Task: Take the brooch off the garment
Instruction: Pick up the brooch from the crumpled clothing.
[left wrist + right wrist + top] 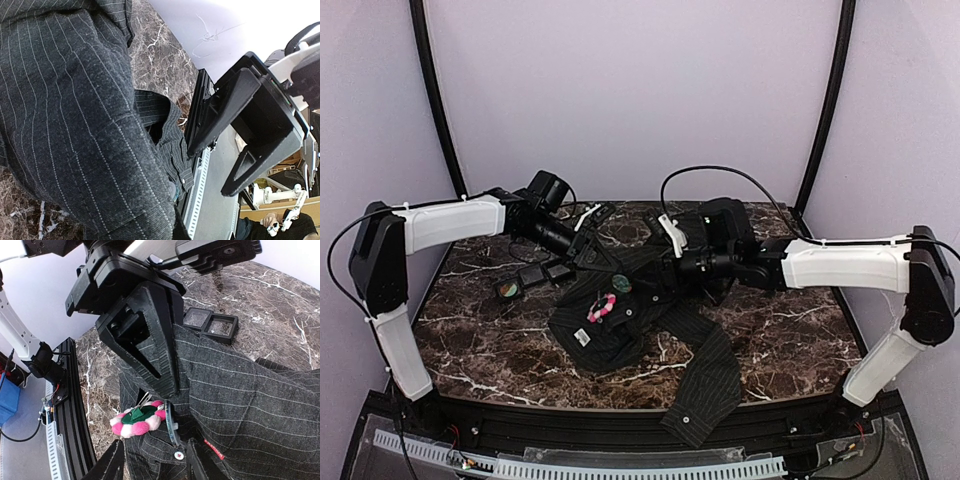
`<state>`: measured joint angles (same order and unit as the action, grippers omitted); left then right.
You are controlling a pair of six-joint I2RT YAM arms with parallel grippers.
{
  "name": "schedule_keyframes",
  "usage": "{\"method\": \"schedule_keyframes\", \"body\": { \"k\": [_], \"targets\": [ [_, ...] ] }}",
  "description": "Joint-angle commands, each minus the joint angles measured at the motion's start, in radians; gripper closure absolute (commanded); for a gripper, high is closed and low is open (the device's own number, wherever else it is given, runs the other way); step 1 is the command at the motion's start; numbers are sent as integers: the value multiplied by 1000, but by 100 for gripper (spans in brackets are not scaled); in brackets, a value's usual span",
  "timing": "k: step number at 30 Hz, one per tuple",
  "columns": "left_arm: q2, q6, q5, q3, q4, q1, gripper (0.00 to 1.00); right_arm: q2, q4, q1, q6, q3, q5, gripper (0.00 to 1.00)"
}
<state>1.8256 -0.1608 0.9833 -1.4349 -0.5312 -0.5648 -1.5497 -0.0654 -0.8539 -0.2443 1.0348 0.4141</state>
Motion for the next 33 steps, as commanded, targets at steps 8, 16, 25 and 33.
{"method": "schedule_keyframes", "body": {
  "k": [8,16,25,33],
  "targets": [
    [6,5,2,4,-3,-3,99,-81,-15,-33,36,59,-23,67],
    [5,6,-4,4,-3,-3,99,-113,-16,-54,36,75,-78,77],
    [-11,21,-73,-1,-18,-3,92,-102,-15,-60,-6,75,-169,100],
    [-176,98,-476,36,-9,-10,26,-55,95,-62,-136,92,-329,100]
  ]
}}
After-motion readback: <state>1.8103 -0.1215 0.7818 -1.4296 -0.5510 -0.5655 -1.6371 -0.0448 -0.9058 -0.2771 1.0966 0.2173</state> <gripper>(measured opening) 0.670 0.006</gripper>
